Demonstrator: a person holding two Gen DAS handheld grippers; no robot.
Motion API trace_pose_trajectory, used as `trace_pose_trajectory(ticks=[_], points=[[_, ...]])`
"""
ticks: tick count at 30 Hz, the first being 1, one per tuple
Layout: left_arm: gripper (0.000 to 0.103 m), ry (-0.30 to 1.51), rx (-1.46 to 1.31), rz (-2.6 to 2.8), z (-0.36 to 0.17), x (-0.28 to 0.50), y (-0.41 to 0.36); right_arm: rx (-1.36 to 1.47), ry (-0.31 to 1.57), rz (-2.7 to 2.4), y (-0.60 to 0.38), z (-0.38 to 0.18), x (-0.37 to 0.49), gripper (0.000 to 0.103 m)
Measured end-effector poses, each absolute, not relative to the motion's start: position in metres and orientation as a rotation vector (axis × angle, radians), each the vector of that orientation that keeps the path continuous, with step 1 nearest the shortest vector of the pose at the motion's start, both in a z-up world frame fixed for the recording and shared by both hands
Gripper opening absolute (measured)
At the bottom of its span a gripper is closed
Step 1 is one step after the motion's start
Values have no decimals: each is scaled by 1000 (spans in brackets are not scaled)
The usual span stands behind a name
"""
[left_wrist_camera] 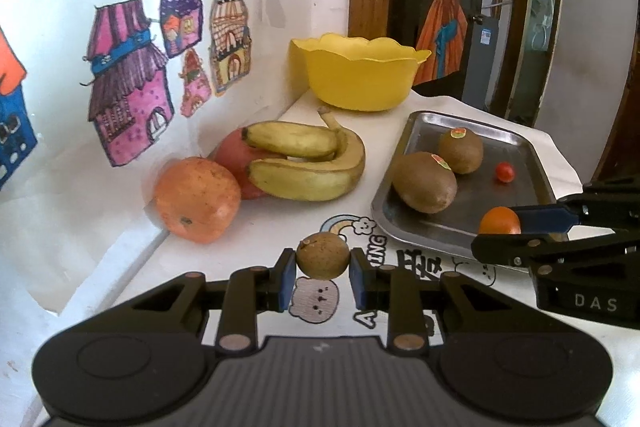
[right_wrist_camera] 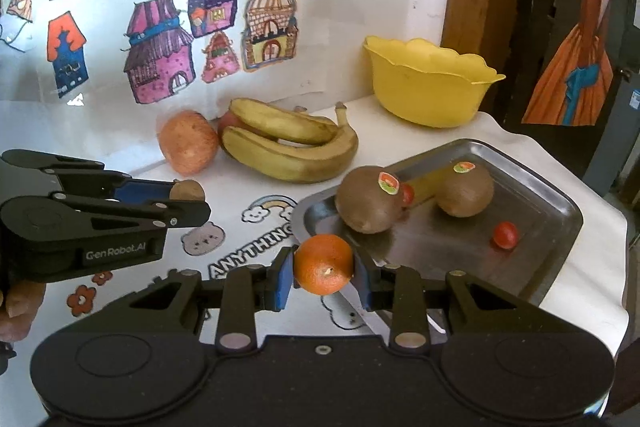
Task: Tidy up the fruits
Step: 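Lift and carry the mandarin in the right tool over the tray while the left tool carries its fruit, then lower and open the right tool to drop the mandarin in the tray while the left tool releases its fruit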
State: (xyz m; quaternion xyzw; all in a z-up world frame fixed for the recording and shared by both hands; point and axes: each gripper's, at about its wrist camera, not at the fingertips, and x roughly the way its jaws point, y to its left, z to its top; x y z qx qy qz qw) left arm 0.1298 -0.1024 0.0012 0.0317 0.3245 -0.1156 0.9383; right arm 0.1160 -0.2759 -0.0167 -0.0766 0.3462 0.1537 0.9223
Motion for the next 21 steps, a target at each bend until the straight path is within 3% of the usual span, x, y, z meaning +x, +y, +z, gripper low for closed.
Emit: trace_pose_trajectory(ticks=[21], points=[[31,640,17,-199,6,160,-147,-187,702,345,-324,-21,153,34]])
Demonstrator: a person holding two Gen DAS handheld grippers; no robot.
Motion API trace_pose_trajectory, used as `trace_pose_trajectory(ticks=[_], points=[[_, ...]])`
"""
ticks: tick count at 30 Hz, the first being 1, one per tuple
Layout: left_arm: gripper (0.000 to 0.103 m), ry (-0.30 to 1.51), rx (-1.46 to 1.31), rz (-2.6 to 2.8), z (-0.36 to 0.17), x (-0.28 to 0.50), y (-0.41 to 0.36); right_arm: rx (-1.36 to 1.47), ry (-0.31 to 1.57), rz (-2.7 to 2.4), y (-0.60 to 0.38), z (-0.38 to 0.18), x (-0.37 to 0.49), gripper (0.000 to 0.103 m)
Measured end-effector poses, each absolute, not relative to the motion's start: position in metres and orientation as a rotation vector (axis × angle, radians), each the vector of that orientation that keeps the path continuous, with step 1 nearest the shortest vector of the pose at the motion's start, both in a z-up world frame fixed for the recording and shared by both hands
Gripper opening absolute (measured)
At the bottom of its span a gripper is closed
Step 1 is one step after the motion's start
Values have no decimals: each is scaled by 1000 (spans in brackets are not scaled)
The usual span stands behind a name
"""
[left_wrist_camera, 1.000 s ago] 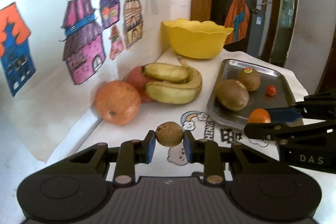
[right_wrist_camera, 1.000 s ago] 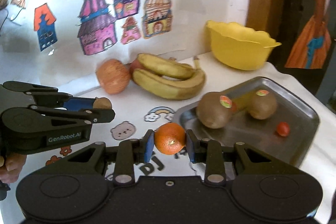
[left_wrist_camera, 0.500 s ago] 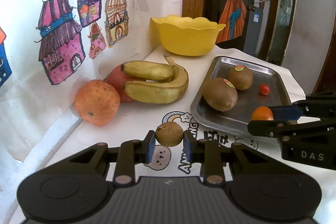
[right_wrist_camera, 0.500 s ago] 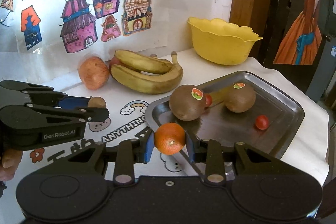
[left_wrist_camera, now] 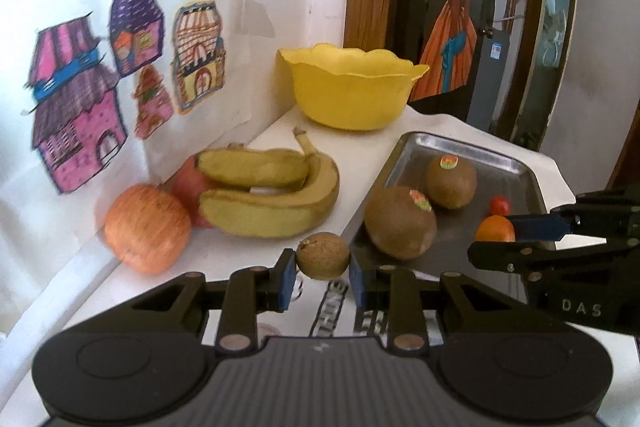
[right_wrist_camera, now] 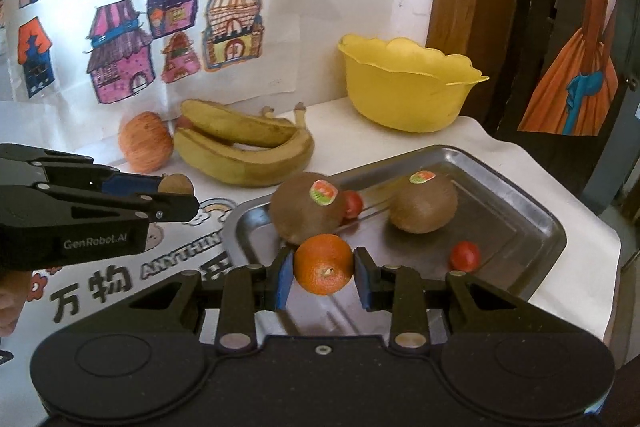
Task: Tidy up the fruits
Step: 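Lower and open the right tool to drop the mandarin in the tray while the left tool releases its fruit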
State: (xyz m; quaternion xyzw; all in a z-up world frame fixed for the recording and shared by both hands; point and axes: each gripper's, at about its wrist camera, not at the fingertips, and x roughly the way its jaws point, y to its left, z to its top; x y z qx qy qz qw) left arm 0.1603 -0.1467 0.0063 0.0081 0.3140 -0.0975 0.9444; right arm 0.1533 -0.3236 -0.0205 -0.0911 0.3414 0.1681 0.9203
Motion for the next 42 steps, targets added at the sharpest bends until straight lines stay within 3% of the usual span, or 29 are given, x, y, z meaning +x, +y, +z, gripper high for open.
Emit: trace_pose_trajectory(ticks=[18,42], points=[[31,555,137,-280,17,233,-217,-148,690,362,-375,-28,208,34],[32,700,232,-306,-7,273,-254,-74,734,374,-388,-50,227,34]])
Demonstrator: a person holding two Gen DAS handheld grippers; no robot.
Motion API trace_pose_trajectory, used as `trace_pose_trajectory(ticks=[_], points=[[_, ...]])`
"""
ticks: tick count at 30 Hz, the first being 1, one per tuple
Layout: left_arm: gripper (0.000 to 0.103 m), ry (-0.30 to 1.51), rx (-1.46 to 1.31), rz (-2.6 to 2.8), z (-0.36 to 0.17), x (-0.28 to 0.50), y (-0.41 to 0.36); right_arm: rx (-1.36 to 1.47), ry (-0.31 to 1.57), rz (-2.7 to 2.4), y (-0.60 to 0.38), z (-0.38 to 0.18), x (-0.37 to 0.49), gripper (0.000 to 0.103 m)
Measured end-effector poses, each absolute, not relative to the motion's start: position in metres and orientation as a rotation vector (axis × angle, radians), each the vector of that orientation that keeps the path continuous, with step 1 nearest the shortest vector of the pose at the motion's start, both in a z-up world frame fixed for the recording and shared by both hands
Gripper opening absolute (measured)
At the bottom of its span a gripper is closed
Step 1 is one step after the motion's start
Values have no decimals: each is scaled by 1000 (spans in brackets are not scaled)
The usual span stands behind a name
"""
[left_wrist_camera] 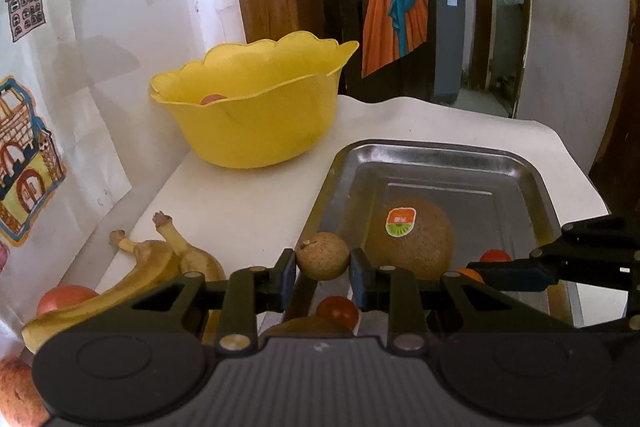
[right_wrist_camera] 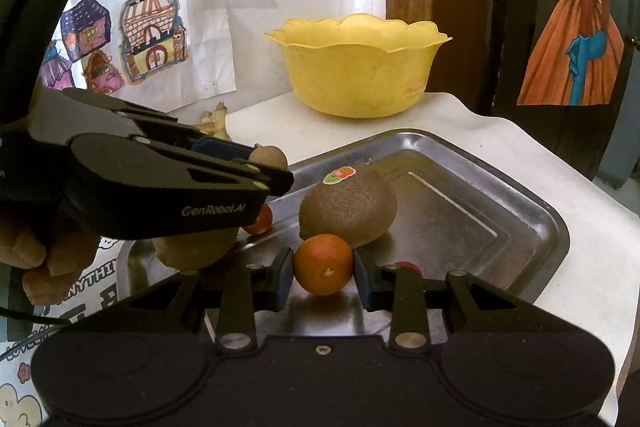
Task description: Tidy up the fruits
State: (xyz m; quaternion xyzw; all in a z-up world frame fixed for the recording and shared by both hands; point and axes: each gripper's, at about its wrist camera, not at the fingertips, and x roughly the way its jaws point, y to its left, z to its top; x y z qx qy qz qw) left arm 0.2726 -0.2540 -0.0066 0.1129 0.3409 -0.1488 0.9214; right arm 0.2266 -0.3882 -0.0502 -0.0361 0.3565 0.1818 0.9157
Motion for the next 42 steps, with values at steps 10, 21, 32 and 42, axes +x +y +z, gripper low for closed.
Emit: trace_pose_trajectory(ticks=[10,21,32,42], points=[[32,737,222,-303,-14,275,-258,-46,725,361,-390,-52,229,35],[51,745,187,-280,-15,276,-255,-30,726,329,-393,-53,228,51],[83,678,124,-261,-4,264,-243,-41,721,292,-393,-50,221,83],[101,604,97,-215,6,253,-231,-32,675,219,-394,-41,206,102]])
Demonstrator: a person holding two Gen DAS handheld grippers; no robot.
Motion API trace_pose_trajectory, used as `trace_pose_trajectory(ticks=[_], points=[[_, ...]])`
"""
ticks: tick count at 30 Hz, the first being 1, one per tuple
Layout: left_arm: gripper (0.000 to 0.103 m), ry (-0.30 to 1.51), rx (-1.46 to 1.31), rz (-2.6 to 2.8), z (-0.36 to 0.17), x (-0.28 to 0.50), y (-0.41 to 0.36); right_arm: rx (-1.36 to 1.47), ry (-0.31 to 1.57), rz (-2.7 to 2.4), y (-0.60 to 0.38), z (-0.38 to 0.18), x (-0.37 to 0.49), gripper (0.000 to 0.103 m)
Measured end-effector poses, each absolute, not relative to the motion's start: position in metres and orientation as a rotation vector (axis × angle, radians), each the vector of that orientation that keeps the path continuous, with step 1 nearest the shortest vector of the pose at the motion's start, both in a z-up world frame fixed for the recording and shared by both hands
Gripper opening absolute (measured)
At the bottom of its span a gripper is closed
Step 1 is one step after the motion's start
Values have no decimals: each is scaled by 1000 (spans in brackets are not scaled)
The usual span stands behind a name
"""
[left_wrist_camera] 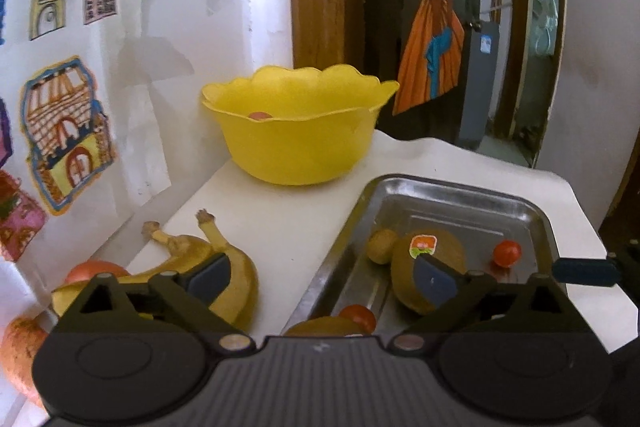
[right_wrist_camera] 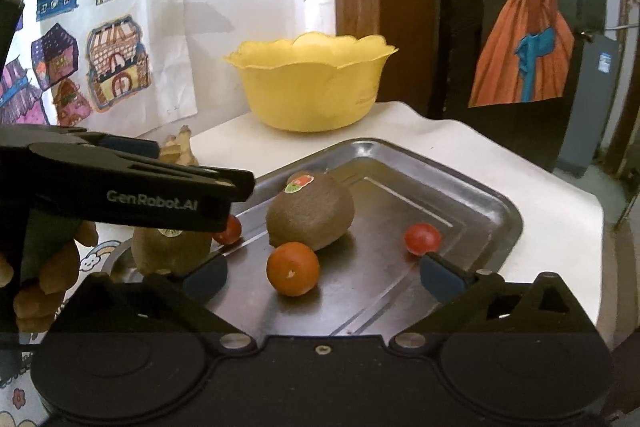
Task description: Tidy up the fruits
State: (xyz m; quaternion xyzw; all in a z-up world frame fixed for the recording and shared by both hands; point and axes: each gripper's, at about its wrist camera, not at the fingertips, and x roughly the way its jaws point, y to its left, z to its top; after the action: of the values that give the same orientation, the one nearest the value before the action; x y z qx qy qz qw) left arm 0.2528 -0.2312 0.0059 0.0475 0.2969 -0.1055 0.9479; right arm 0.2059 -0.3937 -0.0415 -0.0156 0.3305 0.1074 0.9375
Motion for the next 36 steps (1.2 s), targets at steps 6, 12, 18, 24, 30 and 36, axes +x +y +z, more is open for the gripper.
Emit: trace_pose_trajectory(ticks=[6,12,18,24,30,36], points=[[102,582,53,-196,13,243,-219,-31,671,184,-392,-36,197,102],[102,569,36,-184,18,230,-204,-40,662,171,-382,-30,187,102],[102,562,30,-179,23,216,-183,-50,655,153,-365,-23,174,102],[102,561,30,-165,27,201,-159,-69,654,143,-342,-17,160,102],[102,565,21,-150,30,183,-127,-88,651,132,-316,-9,143,102],[102,578,17,-107,28,163,-95,-115,671,137,-288,-7,125,102]])
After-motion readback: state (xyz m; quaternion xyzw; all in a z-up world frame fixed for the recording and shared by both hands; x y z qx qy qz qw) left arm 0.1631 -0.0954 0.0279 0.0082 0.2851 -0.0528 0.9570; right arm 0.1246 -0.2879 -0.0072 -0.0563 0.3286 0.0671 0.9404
